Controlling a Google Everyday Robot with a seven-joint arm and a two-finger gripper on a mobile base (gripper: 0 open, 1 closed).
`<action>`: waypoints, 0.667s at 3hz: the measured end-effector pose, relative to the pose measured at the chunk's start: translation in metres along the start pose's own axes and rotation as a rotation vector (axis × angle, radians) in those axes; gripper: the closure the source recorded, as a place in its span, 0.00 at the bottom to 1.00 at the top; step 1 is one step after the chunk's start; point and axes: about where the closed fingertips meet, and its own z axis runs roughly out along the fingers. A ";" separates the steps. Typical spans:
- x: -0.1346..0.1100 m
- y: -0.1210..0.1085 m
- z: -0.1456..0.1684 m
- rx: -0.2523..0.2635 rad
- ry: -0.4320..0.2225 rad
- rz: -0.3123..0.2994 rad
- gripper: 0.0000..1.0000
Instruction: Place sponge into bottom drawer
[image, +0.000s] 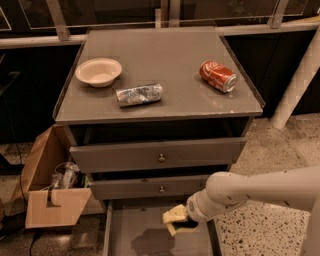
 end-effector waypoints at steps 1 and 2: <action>0.000 0.000 0.000 0.000 0.000 0.000 1.00; 0.009 -0.007 0.030 -0.051 0.028 0.067 1.00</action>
Offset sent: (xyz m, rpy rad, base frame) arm -0.0158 0.0143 -0.1041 0.1761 0.1994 -0.1505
